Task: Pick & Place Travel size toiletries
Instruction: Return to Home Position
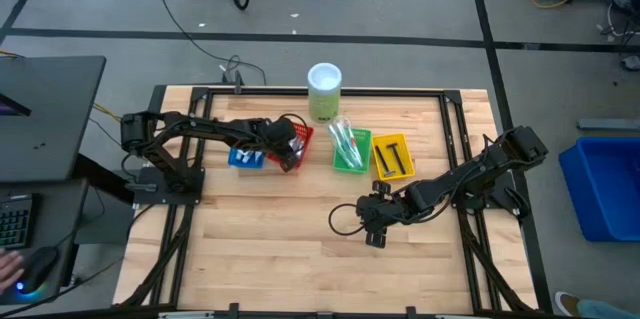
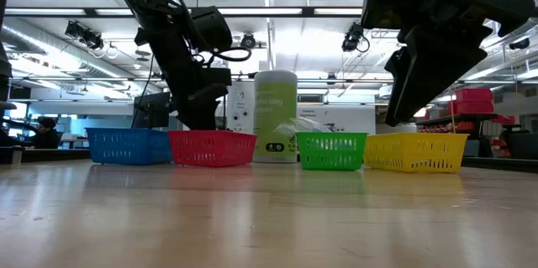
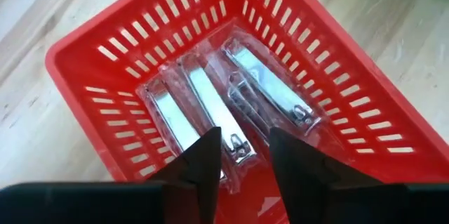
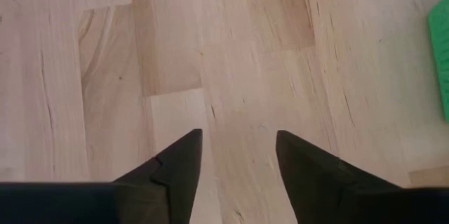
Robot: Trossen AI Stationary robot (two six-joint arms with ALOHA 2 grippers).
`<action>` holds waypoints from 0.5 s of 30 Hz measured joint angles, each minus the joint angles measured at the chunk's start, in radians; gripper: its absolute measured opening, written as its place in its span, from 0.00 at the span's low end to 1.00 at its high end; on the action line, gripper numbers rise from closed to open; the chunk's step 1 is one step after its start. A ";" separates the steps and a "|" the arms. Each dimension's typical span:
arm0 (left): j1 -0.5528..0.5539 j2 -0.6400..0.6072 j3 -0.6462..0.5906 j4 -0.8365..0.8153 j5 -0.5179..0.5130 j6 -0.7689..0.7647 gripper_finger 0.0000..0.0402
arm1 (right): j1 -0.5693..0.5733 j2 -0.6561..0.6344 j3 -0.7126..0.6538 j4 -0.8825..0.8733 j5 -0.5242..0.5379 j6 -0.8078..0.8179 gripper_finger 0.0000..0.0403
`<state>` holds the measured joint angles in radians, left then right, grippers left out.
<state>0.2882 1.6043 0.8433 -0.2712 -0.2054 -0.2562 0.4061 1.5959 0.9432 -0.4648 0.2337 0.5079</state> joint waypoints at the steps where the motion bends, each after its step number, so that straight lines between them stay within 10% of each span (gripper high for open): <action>1: 0.000 0.000 0.000 0.000 0.000 -0.008 0.33 | 0.000 0.000 0.000 0.000 0.000 0.000 0.47; 15: -0.126 -0.251 0.031 -0.098 -0.023 0.055 0.26 | 0.002 -0.209 0.000 -0.112 -0.001 0.019 0.27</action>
<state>0.1621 1.3533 0.8742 -0.3696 -0.2286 -0.2010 0.4080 1.3869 0.9436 -0.5770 0.2325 0.5265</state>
